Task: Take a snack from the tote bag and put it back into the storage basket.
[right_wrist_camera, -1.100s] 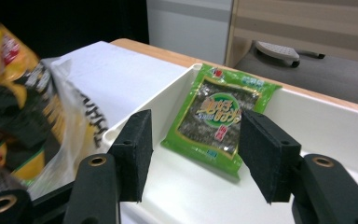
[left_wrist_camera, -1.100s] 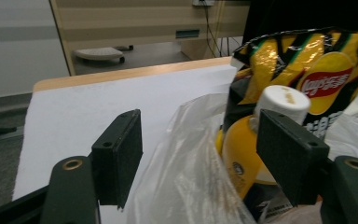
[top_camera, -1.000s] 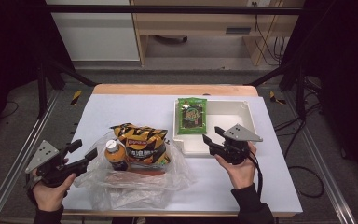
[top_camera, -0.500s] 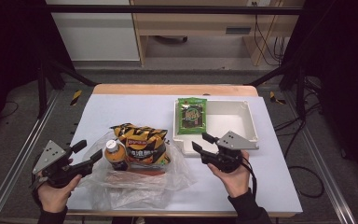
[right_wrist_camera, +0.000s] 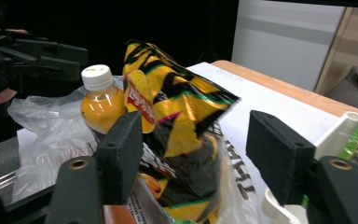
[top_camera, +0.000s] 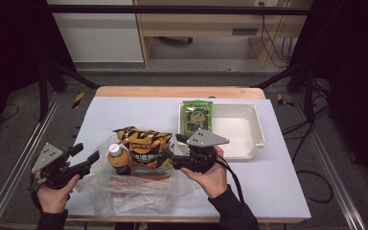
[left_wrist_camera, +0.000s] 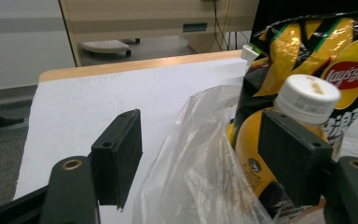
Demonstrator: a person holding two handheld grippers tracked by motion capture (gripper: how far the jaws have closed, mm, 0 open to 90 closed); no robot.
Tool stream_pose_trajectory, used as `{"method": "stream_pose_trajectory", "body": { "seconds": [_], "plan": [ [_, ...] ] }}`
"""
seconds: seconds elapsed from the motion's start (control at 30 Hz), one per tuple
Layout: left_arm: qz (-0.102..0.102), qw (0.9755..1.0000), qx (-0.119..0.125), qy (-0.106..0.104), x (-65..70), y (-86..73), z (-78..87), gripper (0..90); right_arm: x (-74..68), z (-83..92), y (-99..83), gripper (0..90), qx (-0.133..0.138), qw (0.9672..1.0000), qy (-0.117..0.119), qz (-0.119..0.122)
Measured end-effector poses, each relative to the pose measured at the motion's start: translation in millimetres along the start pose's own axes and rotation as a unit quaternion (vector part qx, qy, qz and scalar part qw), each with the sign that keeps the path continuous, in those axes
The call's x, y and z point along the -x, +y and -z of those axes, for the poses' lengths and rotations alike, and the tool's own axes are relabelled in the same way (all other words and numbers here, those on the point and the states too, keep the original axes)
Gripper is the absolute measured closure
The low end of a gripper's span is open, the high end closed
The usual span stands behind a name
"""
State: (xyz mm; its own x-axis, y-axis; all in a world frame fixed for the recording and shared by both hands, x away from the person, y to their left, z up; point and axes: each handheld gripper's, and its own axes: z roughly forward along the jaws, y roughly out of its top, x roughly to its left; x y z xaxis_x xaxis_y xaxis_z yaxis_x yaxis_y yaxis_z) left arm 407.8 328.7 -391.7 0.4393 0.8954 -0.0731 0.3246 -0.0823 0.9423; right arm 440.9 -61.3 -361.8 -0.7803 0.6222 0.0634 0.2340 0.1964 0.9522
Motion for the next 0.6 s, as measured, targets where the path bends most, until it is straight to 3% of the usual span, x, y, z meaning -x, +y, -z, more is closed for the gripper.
{"method": "stream_pose_trajectory", "body": {
  "seconds": [0.23,0.37,0.6],
  "plan": [
    [0.009,0.9999,-0.003,0.010,-7.8,-4.0,-1.9,30.3,-3.2,-12.9,-0.1,32.1,0.021,0.9998,0.001,-0.008],
    [0.011,0.9998,-0.006,0.015,-11.5,-6.3,-2.3,30.3,-1.6,-17.1,-0.4,32.4,0.004,1.0000,-0.003,-0.006],
    [0.015,0.9996,-0.012,0.019,-16.0,-9.5,-4.6,30.3,-0.5,-27.3,-0.6,29.4,0.001,0.9999,-0.012,-0.010]
  ]
}}
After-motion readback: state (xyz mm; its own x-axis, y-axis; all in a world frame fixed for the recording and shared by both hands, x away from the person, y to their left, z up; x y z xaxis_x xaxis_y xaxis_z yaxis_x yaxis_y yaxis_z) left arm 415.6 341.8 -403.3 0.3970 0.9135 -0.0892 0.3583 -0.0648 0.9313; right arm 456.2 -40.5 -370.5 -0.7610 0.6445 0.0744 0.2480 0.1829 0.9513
